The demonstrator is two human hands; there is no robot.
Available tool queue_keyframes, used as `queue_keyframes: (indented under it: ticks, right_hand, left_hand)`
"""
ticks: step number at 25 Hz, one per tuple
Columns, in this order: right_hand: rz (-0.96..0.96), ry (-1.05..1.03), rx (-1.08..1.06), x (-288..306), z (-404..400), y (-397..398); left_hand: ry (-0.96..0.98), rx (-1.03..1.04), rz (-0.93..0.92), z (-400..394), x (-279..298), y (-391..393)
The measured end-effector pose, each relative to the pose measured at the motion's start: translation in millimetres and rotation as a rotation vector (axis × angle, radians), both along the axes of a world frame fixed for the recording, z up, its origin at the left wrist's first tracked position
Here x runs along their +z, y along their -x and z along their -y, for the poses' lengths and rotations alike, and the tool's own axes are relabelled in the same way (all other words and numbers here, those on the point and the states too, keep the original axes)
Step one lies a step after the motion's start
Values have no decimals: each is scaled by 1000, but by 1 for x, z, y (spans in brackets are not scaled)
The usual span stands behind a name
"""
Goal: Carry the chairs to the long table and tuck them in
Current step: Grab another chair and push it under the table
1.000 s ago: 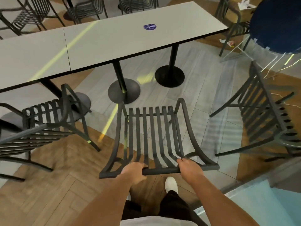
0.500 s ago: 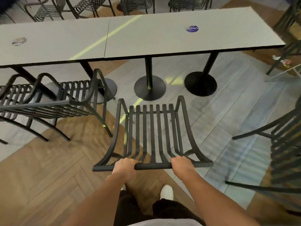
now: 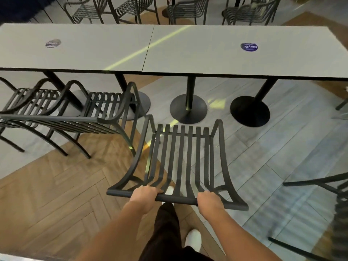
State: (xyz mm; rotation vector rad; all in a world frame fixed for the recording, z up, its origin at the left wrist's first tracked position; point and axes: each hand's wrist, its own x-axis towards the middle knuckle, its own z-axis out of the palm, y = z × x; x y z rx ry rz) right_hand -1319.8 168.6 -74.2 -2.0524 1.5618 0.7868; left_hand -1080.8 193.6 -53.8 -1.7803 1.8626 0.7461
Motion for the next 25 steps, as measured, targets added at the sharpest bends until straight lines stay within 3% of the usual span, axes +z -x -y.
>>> queue_keyframes:
  ticks: [15, 25]
  right_hand:
    - [-53, -17, -106, -4, 186, -31]
    - [-46, -9, -128, -6, 261, -45]
  left_hand:
    - [26, -85, -65, 187, -4, -32]
    - [4, -84, -82, 267, -8, -46]
